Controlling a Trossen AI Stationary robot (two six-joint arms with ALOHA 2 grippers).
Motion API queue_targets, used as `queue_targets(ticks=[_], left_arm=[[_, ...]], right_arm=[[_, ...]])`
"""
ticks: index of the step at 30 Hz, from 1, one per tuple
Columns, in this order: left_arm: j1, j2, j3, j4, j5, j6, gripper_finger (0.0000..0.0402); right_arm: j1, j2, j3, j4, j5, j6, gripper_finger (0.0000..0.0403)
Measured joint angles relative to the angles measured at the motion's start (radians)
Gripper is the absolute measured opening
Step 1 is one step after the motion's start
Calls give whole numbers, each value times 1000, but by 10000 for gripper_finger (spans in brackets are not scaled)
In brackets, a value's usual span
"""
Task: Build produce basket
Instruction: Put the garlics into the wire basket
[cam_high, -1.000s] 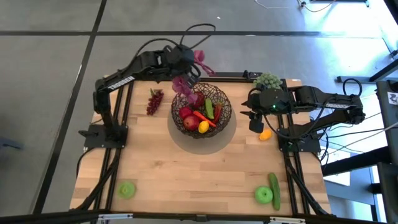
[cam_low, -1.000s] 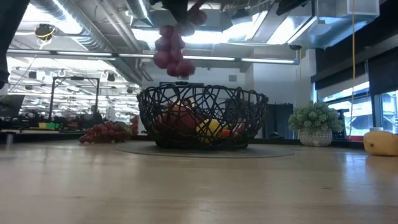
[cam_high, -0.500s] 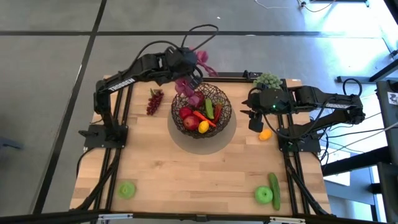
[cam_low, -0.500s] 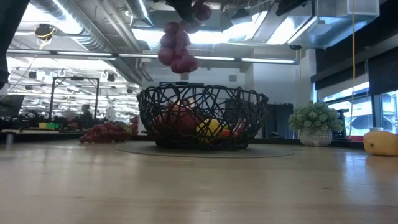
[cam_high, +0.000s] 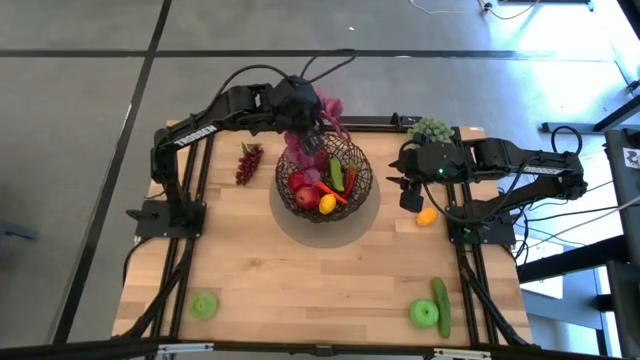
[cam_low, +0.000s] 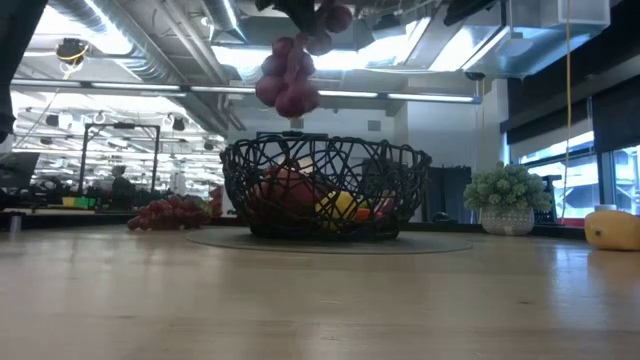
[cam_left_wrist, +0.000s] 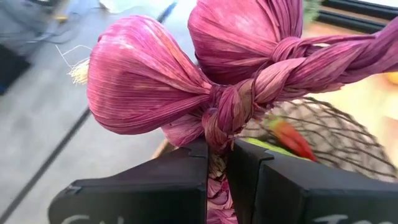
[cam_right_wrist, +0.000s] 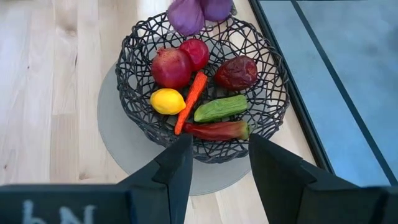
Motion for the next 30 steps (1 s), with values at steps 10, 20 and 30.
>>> queue_targets(ticks=[10,20,30], left_arm=[[30,9,-14,-71,154,-28,13],[45,46,-125,75,147,-18,13],[66,86,-161,23,156,0,14]], right_arm=[[0,0,0,0,2,-1,155],[0,0,0,0,2,-8,155],[0,0,0,0,2,-8,155]])
